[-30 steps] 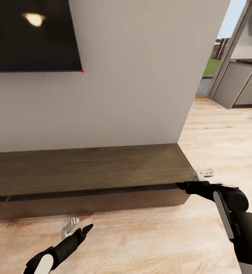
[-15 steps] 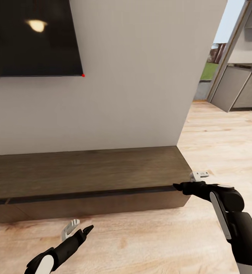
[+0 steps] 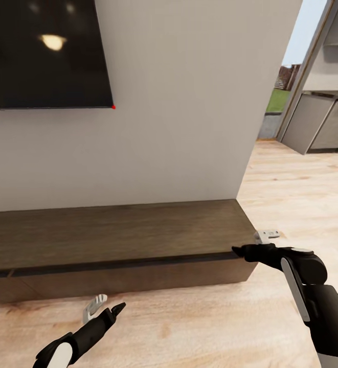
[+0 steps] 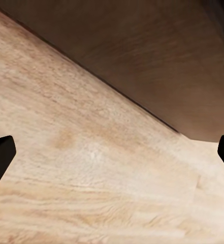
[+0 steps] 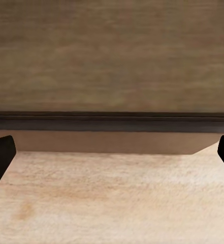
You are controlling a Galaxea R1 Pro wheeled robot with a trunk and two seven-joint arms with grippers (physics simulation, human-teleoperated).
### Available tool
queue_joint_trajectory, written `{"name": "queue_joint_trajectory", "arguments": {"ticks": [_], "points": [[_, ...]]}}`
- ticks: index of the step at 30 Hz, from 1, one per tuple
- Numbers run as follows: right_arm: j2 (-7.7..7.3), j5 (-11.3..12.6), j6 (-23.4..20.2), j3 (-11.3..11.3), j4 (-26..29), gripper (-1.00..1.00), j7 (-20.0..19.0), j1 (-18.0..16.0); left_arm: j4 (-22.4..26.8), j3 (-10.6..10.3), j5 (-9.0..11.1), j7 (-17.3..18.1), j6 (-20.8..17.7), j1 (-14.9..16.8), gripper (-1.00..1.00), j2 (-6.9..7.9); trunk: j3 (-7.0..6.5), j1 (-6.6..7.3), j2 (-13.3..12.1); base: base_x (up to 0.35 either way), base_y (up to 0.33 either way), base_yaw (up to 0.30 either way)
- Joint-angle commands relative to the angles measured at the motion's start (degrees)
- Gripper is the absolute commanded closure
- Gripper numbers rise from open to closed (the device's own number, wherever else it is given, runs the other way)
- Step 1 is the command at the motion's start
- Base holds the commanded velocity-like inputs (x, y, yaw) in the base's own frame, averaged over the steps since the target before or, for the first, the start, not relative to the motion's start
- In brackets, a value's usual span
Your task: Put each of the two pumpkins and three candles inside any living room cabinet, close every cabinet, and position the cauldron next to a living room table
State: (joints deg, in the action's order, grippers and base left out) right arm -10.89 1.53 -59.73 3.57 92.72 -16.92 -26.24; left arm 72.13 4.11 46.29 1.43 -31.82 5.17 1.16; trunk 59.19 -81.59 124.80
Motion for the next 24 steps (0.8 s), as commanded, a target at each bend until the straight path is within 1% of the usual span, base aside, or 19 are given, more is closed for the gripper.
{"name": "queue_joint_trajectory", "arguments": {"ticks": [1,24], "points": [[-0.04,0.1,-0.3,0.0,0.0,-1.0,0.0,0.0,0.0,0.1,0.1,0.1,-0.3,0.0,-1.0,-0.02,-0.05,0.01,0.0,0.0,0.0,0.0],[-0.16,0.1,-0.3,0.0,0.1,-1.0,0.0,0.0,0.0,-0.1,0.0,0.1,-0.3,0.0,-1.0,-0.02,-2.22,0.01,0.0,0.0,0.0,0.0]]}}
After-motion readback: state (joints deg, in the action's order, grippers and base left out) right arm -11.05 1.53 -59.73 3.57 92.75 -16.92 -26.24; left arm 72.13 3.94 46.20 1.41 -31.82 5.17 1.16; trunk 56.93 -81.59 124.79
